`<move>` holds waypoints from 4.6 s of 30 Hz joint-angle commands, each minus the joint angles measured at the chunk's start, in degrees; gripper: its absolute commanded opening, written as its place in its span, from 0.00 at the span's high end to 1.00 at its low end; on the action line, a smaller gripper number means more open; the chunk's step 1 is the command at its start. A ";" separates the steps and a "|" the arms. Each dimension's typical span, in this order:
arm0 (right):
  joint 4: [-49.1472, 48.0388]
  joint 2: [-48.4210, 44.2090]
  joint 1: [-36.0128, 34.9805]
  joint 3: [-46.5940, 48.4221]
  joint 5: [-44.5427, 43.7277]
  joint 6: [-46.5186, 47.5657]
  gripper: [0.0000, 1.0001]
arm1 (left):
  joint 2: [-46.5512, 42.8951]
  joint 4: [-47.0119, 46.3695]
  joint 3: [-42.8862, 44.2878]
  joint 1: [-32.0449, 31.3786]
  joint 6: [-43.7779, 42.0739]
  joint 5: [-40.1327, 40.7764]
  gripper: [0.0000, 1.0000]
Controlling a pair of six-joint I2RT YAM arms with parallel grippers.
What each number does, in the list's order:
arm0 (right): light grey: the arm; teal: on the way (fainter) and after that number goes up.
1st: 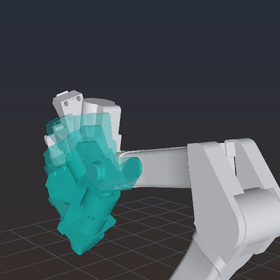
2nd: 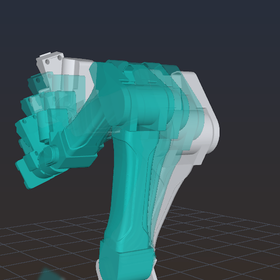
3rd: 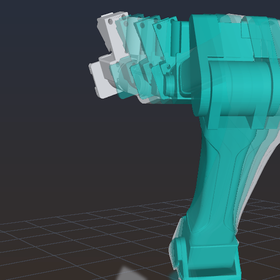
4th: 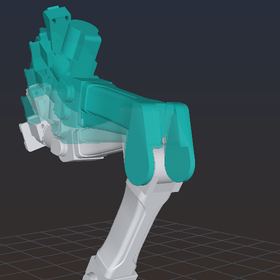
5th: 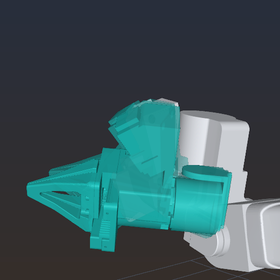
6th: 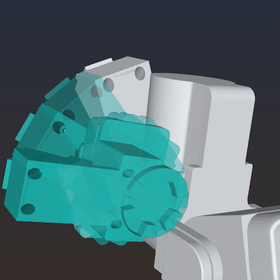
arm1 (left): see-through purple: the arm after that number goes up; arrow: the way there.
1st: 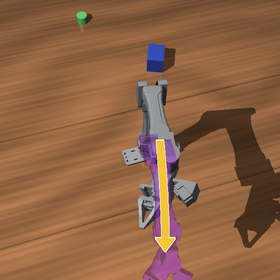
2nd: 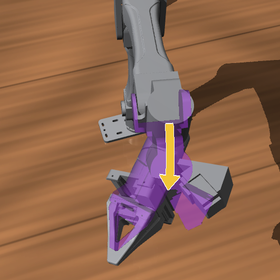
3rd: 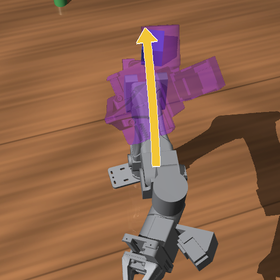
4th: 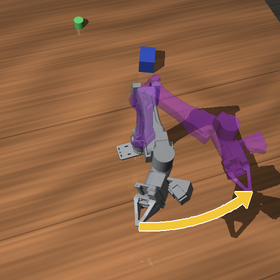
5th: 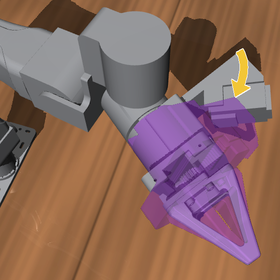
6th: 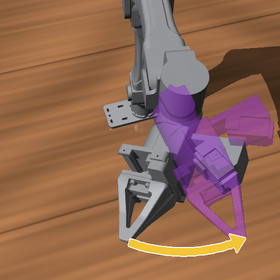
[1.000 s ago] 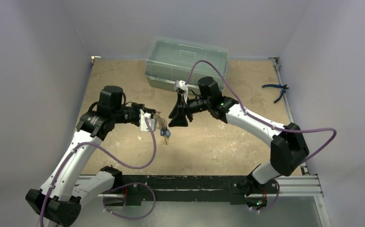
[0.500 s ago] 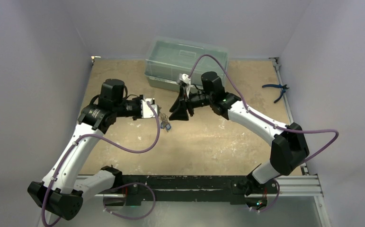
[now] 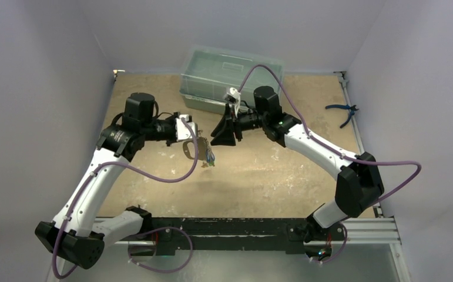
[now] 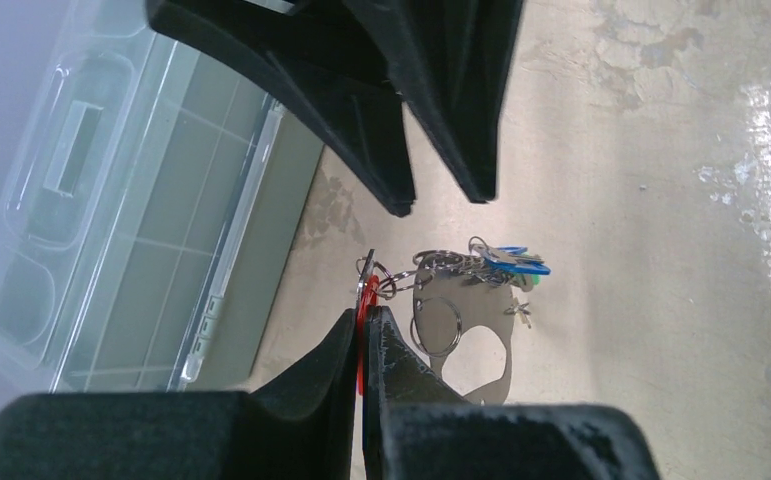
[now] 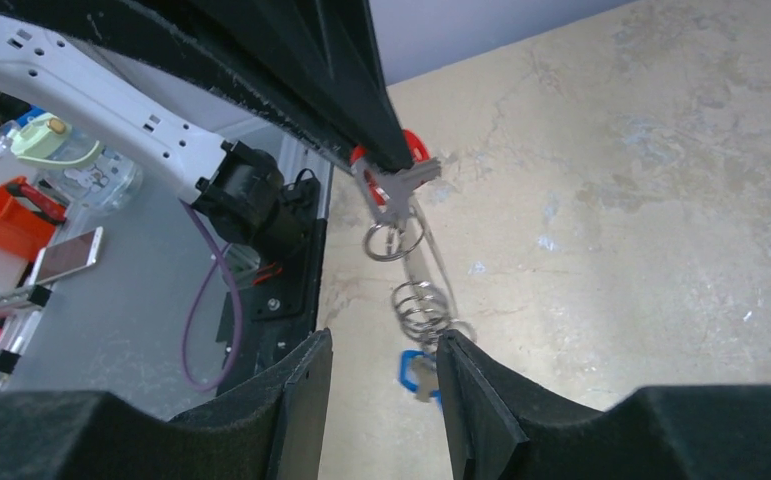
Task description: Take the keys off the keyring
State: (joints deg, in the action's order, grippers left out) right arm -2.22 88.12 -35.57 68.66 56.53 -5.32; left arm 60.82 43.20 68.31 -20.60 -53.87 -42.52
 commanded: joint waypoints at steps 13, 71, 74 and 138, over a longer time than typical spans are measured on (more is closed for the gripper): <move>3.95 1.41 -2.40 8.46 -9.24 -2.61 0.50 | 3.89 -2.12 6.09 -0.74 10.97 3.46 1.00; 0.75 -0.67 -0.23 5.25 10.85 4.09 1.00 | 3.96 8.51 4.99 -0.65 7.57 2.09 1.00; 0.05 -0.58 -0.22 5.16 12.20 2.88 1.00 | 3.61 8.90 4.37 -0.62 5.29 0.70 1.00; 22.94 3.25 -7.49 9.96 5.32 20.02 1.00 | 5.26 5.46 7.50 -2.80 17.09 -7.19 1.00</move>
State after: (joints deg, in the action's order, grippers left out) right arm 23.90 90.15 -42.37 78.85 60.90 19.00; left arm 65.82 53.67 72.58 -23.07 -42.13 -49.52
